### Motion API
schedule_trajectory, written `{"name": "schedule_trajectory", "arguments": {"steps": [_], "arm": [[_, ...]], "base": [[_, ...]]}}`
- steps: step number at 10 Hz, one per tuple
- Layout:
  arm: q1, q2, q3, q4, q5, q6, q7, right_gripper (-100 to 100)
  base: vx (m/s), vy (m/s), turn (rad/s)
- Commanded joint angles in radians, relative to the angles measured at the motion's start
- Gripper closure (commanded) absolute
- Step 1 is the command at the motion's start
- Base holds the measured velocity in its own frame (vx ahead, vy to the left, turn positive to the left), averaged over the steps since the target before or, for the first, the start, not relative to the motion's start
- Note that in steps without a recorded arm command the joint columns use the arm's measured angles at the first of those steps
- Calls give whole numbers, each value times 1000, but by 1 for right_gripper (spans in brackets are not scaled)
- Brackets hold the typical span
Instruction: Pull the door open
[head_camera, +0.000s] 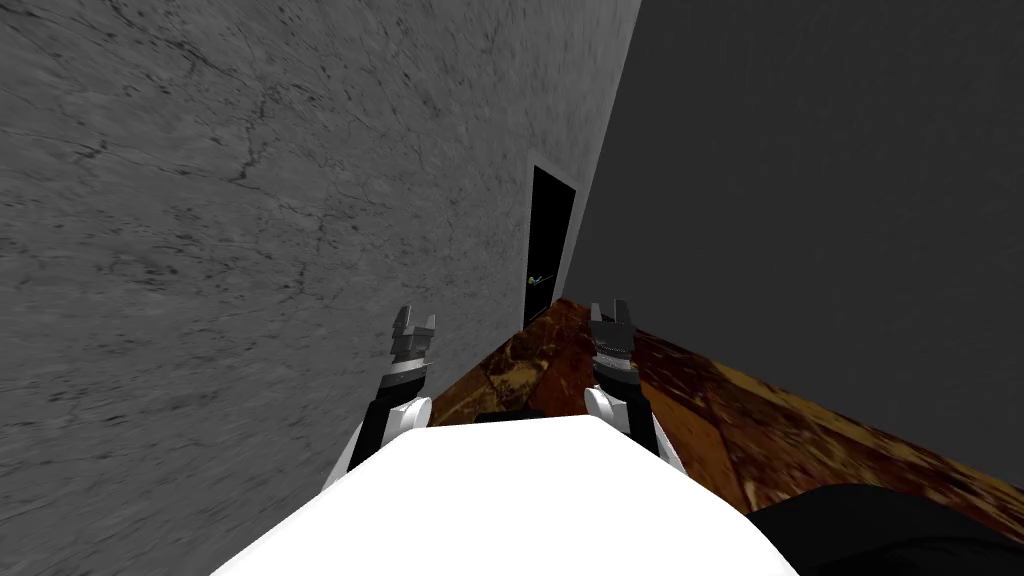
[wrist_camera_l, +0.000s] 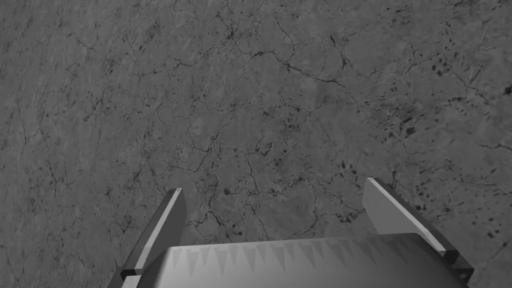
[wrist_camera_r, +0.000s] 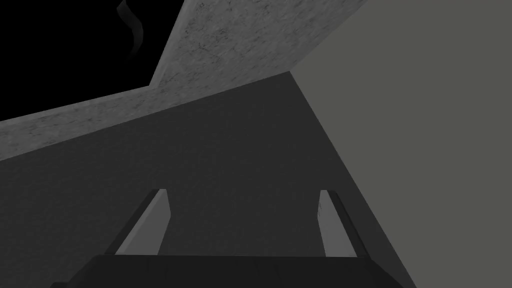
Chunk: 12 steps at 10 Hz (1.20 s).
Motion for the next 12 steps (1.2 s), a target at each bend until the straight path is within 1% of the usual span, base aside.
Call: {"name": "schedule_trajectory", "arguments": {"steps": [1,3,4,5,8,12], "arm": [[-15,-8,-1,32,0,-2,-1,-100],[-37,-20,-2,81,0,-5,-4,-100],[-43,-23,-2,95,0,-5,-4,-100],[-59,-30,-3,130,0,-7,-6,-100],[-84,-41,-4,184,0,-10,-8,-100],[-125,-58,-5,272,0,-15,-12,-100]], "base": [[74,-146,141],[81,-85,121],[75,-72,88],[71,-87,134],[73,-89,90],[62,-86,109]]}}
